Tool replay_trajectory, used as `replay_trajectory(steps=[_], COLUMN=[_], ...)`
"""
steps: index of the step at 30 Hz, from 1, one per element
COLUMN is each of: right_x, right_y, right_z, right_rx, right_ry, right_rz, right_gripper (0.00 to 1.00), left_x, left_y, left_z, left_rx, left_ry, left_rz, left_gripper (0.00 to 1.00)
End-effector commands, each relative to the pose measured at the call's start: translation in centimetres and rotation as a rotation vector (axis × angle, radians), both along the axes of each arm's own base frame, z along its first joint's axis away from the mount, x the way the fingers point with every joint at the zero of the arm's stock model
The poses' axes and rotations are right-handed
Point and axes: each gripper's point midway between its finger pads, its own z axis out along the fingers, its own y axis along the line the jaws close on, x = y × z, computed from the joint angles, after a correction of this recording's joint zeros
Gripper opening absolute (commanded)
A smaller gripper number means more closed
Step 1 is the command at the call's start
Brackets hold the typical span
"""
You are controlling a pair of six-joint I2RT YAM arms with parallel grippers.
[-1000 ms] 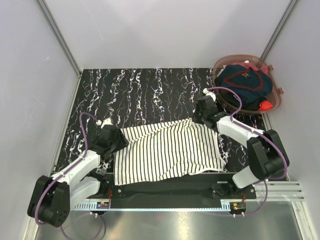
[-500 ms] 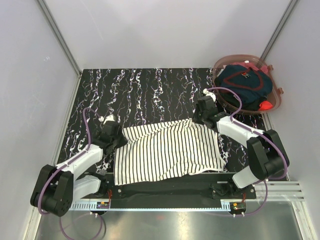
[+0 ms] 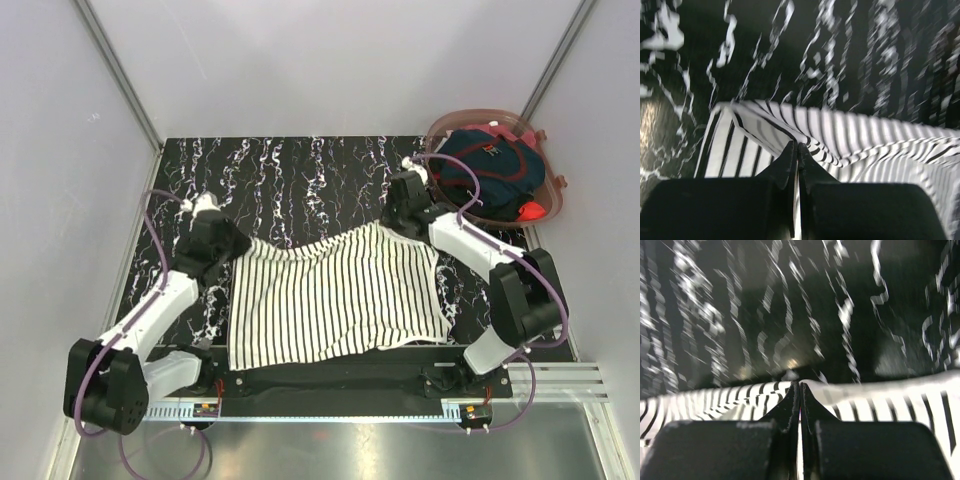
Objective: Fold and stack the tank tops
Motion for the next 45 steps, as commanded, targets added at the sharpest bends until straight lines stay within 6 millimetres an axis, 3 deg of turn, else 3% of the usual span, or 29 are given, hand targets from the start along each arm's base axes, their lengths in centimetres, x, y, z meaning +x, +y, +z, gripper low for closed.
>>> replay_trajectory(steps=[1, 3, 5, 6, 7, 8, 9, 10, 12, 14, 16, 17, 18, 19, 20, 21, 23, 24, 26, 28, 32, 35, 36, 38, 39, 41, 42, 44, 45], right_x=[4.0, 6.2, 7.8, 9.0, 9.8, 10.3, 10.9, 11.3, 11.4, 10.0, 8.6, 7.9, 5.5, 4.3, 3.5, 0.8, -1.4, -3.5, -5.1, -7.1, -7.8, -6.2, -4.5, -2.8, -0.9, 1.2, 3.2, 5.6, 7.5], right_y=[0.2, 0.1, 0.0, 0.2, 0.6, 0.8, 1.2, 1.5, 2.0, 2.1, 2.2, 2.3, 2.7, 2.8, 2.8, 2.7, 2.7, 2.2, 1.8, 1.2, 0.2, 0.1, 0.2, 0.4, 0.6, 0.7, 0.9, 0.8, 1.1], right_z=[5.2, 8.5, 9.3, 11.9, 12.0, 12.8, 15.4, 16.0, 19.2, 23.6, 25.8, 25.4, 28.2, 28.8, 27.5, 29.9, 29.1, 30.6, 29.8, 30.8, 30.8, 29.8, 28.2, 27.5, 25.5, 25.1, 22.7, 22.4, 19.8], right_rx=[0.017, 0.035, 0.032, 0.057, 0.052, 0.055, 0.073, 0.065, 0.086, 0.126, 0.156, 0.171, 0.225, 0.249, 0.264, 0.308, 0.337, 0.361, 0.366, 0.377, 0.357, 0.320, 0.295, 0.272, 0.244, 0.221, 0.188, 0.161, 0.134], right_ry=[-0.097, -0.145, -0.142, -0.174, -0.173, -0.182, -0.213, -0.219, -0.268, -0.360, -0.416, -0.427, -0.492, -0.517, -0.521, -0.585, -0.603, -0.648, -0.647, -0.682, -0.692, -0.627, -0.574, -0.541, -0.494, -0.483, -0.432, -0.430, -0.380], right_rz=[-0.054, -0.074, -0.083, -0.075, -0.057, -0.051, -0.035, -0.017, 0.013, 0.055, 0.090, 0.108, 0.168, 0.194, 0.210, 0.247, 0.288, 0.298, 0.312, 0.323, 0.288, 0.251, 0.221, 0.194, 0.170, 0.135, 0.113, 0.067, 0.055], right_gripper=[0.00, 0.00, 0.00, 0.00, 0.00, 0.00, 0.00, 0.00, 0.00, 0.00, 0.00, 0.00, 0.00, 0.00, 0.00, 0.00, 0.00, 0.00, 0.00, 0.00, 0.00, 0.00, 0.00, 0.00, 0.00, 0.00, 0.00, 0.00, 0.00], left_x=[4.9, 6.5, 8.1, 8.6, 9.3, 9.8, 10.2, 10.5, 10.0, 8.7, 7.3, 6.5, 4.8, 3.7, 2.7, 0.7, -1.2, -2.9, -4.3, -5.5, -4.8, -3.1, -1.5, 0.2, 1.9, 3.7, 5.5, 8.2, 9.1], left_y=[0.5, 2.5, 4.1, 4.7, 5.2, 6.1, 7.0, 7.4, 7.5, 7.0, 6.7, 6.3, 6.0, 5.7, 5.3, 5.0, 4.6, 4.5, 4.4, 4.4, 5.0, 5.5, 5.8, 5.9, 6.5, 7.0, 7.3, 8.0, 8.4], left_z=[8.2, 10.2, 12.8, 13.5, 15.3, 16.2, 17.0, 19.5, 21.8, 25.9, 27.7, 28.6, 30.0, 30.5, 31.2, 32.1, 32.7, 33.1, 33.2, 33.4, 32.7, 31.3, 30.2, 29.0, 27.5, 25.9, 24.0, 21.9, 20.5], left_rx=[-0.090, -0.132, -0.208, -0.228, -0.236, -0.232, -0.213, -0.211, -0.176, -0.168, -0.163, -0.161, -0.152, -0.151, -0.146, -0.132, -0.120, -0.121, -0.122, -0.121, -0.138, -0.153, -0.161, -0.171, -0.165, -0.161, -0.168, -0.179, -0.179], left_ry=[-0.197, -0.225, -0.270, -0.282, -0.314, -0.329, -0.341, -0.375, -0.398, -0.492, -0.536, -0.562, -0.601, -0.618, -0.645, -0.692, -0.737, -0.773, -0.796, -0.812, -0.778, -0.707, -0.664, -0.627, -0.581, -0.545, -0.508, -0.479, -0.457], left_rz=[0.083, 0.146, 0.187, 0.203, 0.208, 0.225, 0.237, 0.228, 0.206, 0.154, 0.130, 0.107, 0.081, 0.064, 0.039, 0.020, -0.005, -0.010, -0.021, -0.019, 0.033, 0.077, 0.103, 0.120, 0.163, 0.201, 0.230, 0.289, 0.317], left_gripper=[0.00, 0.00, 0.00, 0.00, 0.00, 0.00, 0.00, 0.00, 0.00, 0.00, 0.00, 0.00, 0.00, 0.00, 0.00, 0.00, 0.00, 0.00, 0.00, 0.00, 0.00, 0.00, 0.00, 0.00, 0.00, 0.00, 0.00, 0.00, 0.00])
